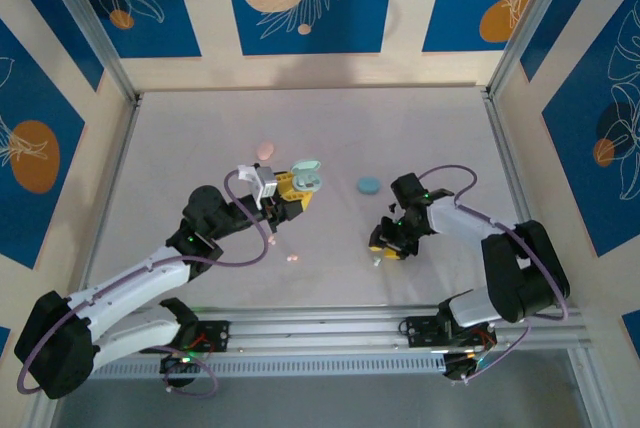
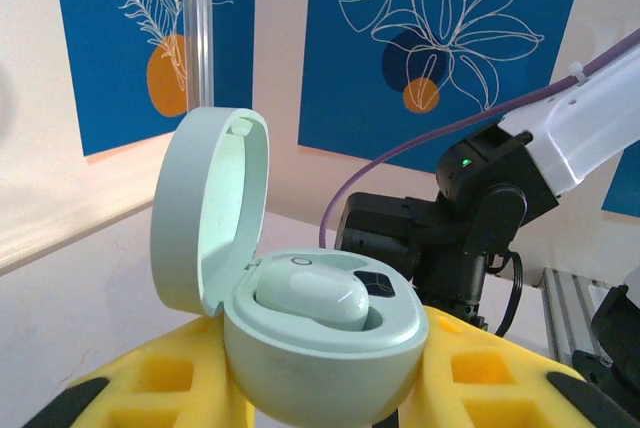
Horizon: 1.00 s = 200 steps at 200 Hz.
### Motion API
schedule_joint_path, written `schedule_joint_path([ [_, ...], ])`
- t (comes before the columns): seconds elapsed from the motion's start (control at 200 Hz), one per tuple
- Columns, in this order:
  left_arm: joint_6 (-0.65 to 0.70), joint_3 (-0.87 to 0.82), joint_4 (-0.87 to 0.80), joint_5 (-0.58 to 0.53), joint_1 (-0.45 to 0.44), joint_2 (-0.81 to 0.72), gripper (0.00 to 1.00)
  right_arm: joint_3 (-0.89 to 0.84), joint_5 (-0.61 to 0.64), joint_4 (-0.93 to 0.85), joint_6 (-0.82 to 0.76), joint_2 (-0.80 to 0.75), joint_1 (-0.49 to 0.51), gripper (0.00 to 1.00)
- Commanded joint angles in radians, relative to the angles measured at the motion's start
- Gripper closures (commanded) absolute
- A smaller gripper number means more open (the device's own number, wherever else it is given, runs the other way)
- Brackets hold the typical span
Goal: Insert the wireless bluetooth earbuds into the charging case
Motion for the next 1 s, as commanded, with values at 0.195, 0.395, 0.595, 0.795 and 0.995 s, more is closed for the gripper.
schedule_joint_path([
  [0.195, -0.007, 0.017, 0.011, -0.007, -0.006, -0.008, 0.66, -0.023, -0.076, 0.038, -0.016, 0.060, 0.009, 0.59],
  [0.395, -0.007, 0.018, 0.011, -0.006, -0.006, -0.009, 0.66, -0.023, -0.110, 0.036, -0.017, 0.055, 0.033, 0.63],
  [0.595, -0.008, 0.018, 0.012, -0.007, -0.007, -0.010, 0.66, -0.013, -0.085, 0.010, -0.014, 0.052, 0.053, 0.66],
  [0.795, -0.010, 0.017, 0.013, -0.008, -0.007, -0.008, 0.67, -0.001, -0.067, -0.016, -0.017, 0.060, 0.073, 0.63],
  [0.995, -0.009, 0.018, 0.014, -0.007, -0.007, -0.006, 0.66, -0.002, -0.064, -0.047, -0.011, 0.048, 0.080, 0.61],
])
